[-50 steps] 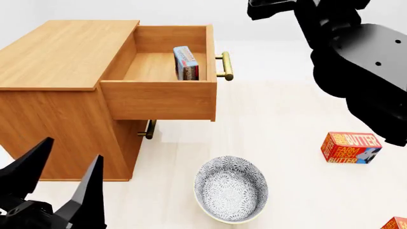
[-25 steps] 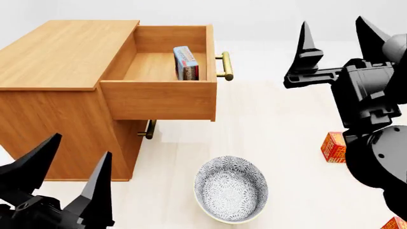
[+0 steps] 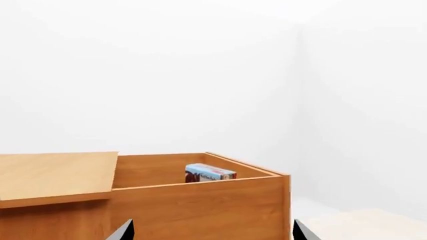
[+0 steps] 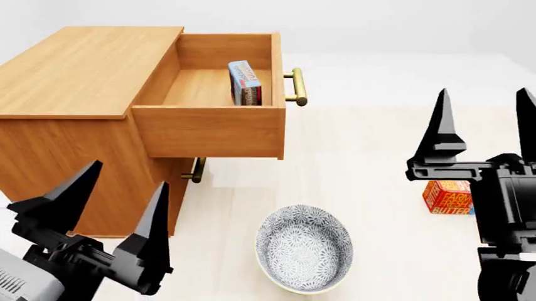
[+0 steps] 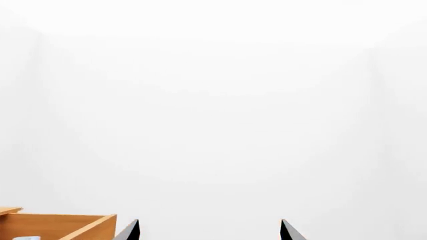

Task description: Put the chocolate pudding in the top drawer of the cabinet and close it.

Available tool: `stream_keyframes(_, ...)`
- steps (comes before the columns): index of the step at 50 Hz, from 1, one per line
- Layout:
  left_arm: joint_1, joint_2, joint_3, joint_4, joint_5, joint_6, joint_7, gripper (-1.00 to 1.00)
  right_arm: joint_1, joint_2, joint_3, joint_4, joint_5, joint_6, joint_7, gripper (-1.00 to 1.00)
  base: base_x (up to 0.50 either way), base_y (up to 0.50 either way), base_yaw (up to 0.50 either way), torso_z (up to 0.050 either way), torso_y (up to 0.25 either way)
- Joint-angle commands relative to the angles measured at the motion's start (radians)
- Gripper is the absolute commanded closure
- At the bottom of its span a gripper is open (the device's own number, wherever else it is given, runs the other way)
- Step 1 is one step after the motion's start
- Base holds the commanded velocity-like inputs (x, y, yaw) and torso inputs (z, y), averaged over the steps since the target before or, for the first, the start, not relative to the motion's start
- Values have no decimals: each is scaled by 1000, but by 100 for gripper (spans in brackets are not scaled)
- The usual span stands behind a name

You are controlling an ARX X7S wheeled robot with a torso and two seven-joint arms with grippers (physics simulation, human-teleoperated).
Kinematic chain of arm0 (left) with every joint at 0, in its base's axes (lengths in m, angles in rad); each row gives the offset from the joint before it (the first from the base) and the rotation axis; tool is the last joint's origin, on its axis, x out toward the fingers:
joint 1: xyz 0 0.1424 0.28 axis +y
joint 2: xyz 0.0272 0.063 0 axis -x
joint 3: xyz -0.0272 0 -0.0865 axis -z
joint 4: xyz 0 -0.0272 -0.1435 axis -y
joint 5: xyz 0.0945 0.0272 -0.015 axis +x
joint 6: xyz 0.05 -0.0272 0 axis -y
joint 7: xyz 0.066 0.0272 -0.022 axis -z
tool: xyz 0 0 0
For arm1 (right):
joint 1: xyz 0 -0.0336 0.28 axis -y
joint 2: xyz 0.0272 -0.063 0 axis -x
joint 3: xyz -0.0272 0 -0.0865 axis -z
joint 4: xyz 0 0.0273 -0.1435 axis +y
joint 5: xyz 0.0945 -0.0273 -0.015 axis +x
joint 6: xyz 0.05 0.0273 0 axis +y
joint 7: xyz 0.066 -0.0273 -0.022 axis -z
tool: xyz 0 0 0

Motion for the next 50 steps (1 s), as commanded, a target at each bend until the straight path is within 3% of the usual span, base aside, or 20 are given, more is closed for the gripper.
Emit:
stream_keyframes(1,-97,78,-2,16,-57,-131,45,-100,-103,66,-12,2,-67,-126,84,-100,0,0,0,0,0)
stream_keyframes(8,-200,164,11,19,-111,-252,98,-100,-166,123,-20,17,-89,-235,136,-100,0,0,0,0,0)
stream_keyframes(32,-496,428,42,-91,-297,-529,211,-100,-255,209,-21,54,-142,-382,280,-100,0,0,0,0,0)
stream_keyframes(50,-689,598,54,-117,-385,-704,130,-100,-308,206,-39,100,-171,-445,305,-100,0,0,0,0,0)
